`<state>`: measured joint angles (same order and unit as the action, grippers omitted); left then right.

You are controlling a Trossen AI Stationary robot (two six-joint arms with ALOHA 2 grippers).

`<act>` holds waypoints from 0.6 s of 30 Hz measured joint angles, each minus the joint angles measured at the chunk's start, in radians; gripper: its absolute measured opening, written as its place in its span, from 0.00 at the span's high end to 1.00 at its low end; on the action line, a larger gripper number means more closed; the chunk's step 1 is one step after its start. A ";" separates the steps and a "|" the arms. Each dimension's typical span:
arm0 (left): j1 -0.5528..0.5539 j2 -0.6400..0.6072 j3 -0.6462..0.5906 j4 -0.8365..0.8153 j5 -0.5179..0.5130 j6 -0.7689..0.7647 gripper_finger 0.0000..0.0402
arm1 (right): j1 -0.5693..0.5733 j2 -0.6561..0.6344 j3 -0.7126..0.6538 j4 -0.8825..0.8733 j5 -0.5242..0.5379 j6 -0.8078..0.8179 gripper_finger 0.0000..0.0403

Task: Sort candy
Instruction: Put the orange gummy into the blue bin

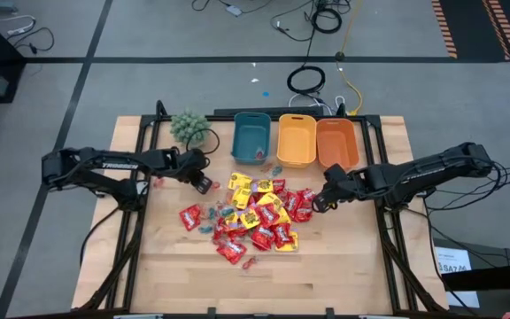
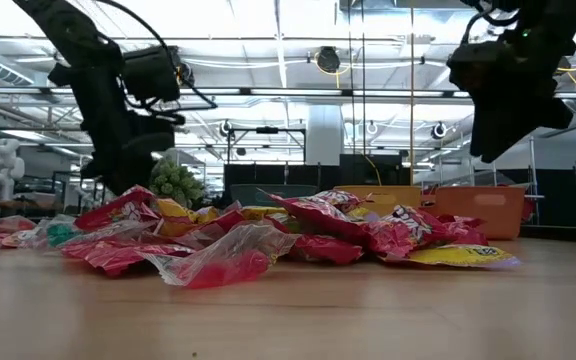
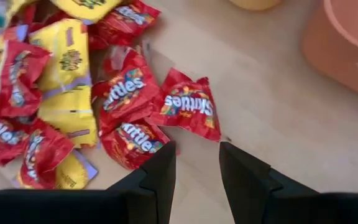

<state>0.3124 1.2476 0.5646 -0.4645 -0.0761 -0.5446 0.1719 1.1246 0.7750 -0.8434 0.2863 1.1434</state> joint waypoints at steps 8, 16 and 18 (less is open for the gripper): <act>-0.014 -0.075 0.035 -0.053 0.018 0.001 0.98 | 0.000 0.026 0.000 -0.007 -0.003 0.023 0.72; -0.012 -0.071 0.035 -0.064 0.023 0.001 0.95 | 0.000 0.026 0.000 0.002 0.000 0.023 0.72; -0.012 -0.063 0.035 -0.072 0.023 0.001 0.91 | 0.000 0.026 0.000 0.002 0.000 0.024 0.72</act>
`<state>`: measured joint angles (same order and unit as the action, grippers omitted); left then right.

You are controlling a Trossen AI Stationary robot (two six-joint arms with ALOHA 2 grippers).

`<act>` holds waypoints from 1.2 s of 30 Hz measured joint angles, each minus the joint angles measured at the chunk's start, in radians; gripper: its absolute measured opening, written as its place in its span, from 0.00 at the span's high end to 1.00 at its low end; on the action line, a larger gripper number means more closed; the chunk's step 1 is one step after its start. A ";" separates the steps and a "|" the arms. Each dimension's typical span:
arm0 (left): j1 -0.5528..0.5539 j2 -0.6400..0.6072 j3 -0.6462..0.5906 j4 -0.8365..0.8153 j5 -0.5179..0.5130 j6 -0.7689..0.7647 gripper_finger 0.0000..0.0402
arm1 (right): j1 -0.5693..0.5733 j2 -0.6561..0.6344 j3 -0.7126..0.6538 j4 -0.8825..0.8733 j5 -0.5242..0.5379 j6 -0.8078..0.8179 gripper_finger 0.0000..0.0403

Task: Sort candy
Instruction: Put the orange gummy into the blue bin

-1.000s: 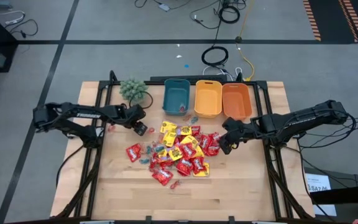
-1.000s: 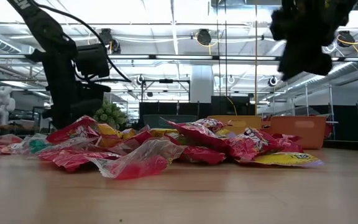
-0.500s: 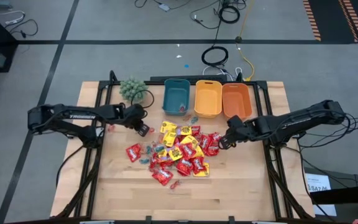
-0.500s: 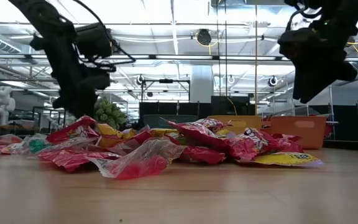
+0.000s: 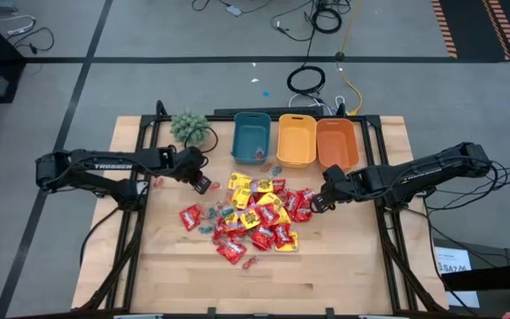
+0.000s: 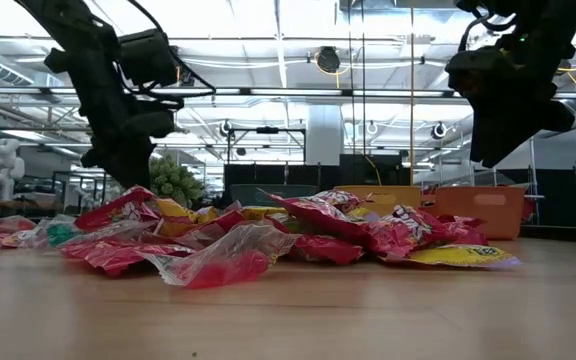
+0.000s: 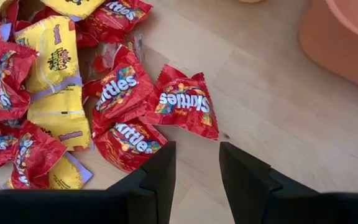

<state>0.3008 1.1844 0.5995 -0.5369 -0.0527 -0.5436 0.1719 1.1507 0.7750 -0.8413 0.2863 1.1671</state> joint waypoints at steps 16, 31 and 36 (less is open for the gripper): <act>-0.001 0.102 -0.032 0.011 -0.077 0.006 0.49 | 0.000 0.000 0.000 0.003 -0.002 -0.014 0.72; -0.066 0.191 -0.039 0.043 -0.027 0.056 0.62 | 0.155 0.000 -0.001 0.201 0.000 -0.295 0.72; -0.071 0.185 -0.039 0.042 -0.041 0.052 0.91 | 0.257 0.000 -0.001 0.180 -0.005 -0.167 0.72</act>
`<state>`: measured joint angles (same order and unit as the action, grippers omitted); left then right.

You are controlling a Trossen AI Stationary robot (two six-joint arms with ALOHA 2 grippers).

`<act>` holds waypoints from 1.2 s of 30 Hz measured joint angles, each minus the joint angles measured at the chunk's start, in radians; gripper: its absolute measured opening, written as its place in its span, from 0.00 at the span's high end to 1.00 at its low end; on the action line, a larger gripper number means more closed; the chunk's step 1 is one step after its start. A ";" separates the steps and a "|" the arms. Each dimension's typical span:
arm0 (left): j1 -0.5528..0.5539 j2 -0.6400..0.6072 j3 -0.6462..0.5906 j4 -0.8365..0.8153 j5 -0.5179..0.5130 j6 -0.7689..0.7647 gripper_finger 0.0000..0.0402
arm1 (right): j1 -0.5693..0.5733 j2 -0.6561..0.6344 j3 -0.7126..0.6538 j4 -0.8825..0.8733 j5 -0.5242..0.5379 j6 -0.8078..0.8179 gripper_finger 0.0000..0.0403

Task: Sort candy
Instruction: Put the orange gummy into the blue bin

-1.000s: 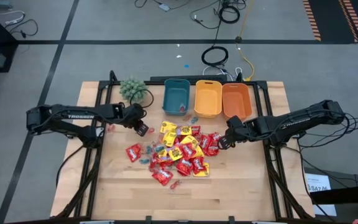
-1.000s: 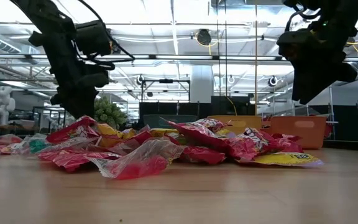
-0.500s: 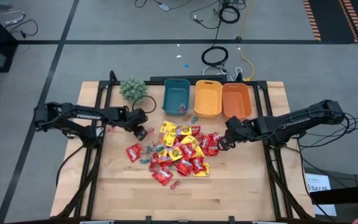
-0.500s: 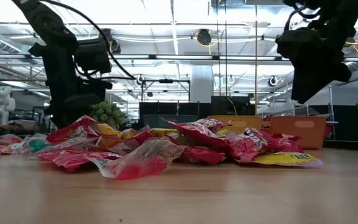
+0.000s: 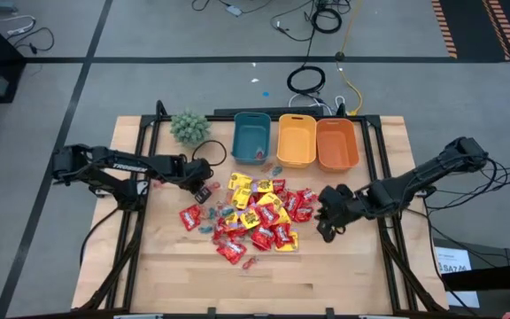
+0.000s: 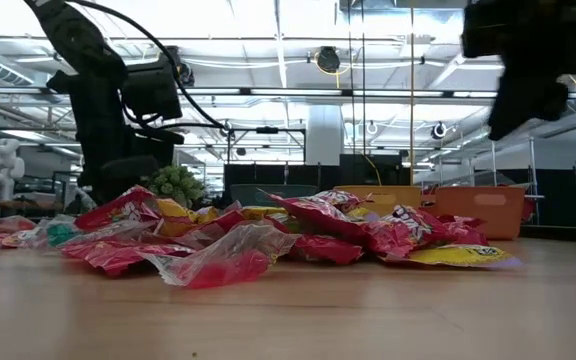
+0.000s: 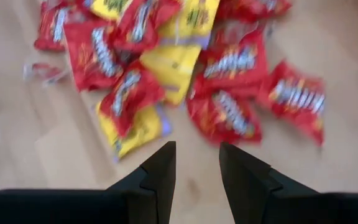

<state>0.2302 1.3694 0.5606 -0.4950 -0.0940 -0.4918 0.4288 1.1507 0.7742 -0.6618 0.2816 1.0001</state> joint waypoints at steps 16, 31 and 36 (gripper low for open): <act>0.050 -0.057 0.403 -0.094 -0.118 0.154 0.96 | 0.276 0.000 0.000 -0.106 0.060 0.367 0.72; 0.228 0.376 0.900 -0.022 -0.014 0.344 0.75 | 0.274 0.000 0.000 -0.078 0.137 0.355 0.72; 0.235 0.405 0.929 -0.039 0.037 0.344 0.61 | 0.274 0.000 0.000 -0.042 0.130 0.349 0.72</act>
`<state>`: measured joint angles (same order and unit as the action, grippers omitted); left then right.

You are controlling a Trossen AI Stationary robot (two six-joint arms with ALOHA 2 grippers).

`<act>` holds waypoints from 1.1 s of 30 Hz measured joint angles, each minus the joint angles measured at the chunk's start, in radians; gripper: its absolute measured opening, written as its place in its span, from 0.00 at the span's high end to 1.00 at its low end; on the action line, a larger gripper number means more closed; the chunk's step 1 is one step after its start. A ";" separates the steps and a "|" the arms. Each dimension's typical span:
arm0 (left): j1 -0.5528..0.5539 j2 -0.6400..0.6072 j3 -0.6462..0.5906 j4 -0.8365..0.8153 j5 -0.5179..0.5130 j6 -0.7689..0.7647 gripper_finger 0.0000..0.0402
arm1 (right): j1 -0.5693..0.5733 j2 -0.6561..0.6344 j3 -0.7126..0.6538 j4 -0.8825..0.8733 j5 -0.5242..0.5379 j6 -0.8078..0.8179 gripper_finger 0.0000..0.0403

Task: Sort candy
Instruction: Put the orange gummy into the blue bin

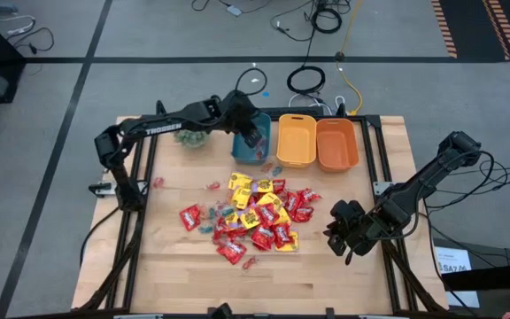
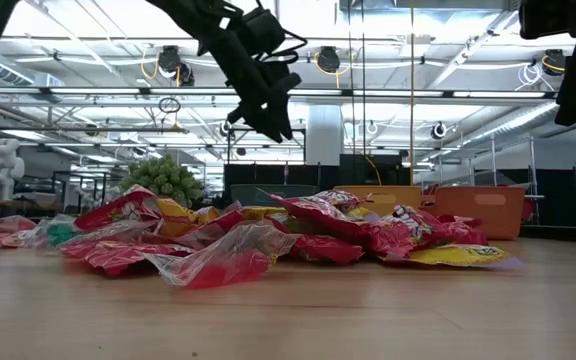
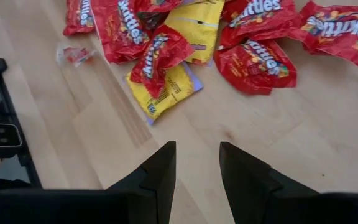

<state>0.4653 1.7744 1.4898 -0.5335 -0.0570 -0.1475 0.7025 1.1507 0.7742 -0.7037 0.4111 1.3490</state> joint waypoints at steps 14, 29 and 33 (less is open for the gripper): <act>-0.007 -0.140 -0.002 -0.164 0.000 0.024 0.54 | 0.000 0.000 0.000 -0.011 0.003 -0.010 0.72; -0.159 -0.794 -0.399 -0.627 -0.164 -0.548 0.54 | 0.000 0.000 0.000 -0.012 0.008 -0.029 0.72; -0.189 -0.897 -0.543 -0.717 -0.200 -0.747 0.54 | 0.000 0.000 0.000 -0.012 0.008 -0.043 0.72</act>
<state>0.2767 0.8772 0.9465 -1.2507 -0.2573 -0.8949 0.7021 1.1507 0.7742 -0.7155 0.4188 1.3065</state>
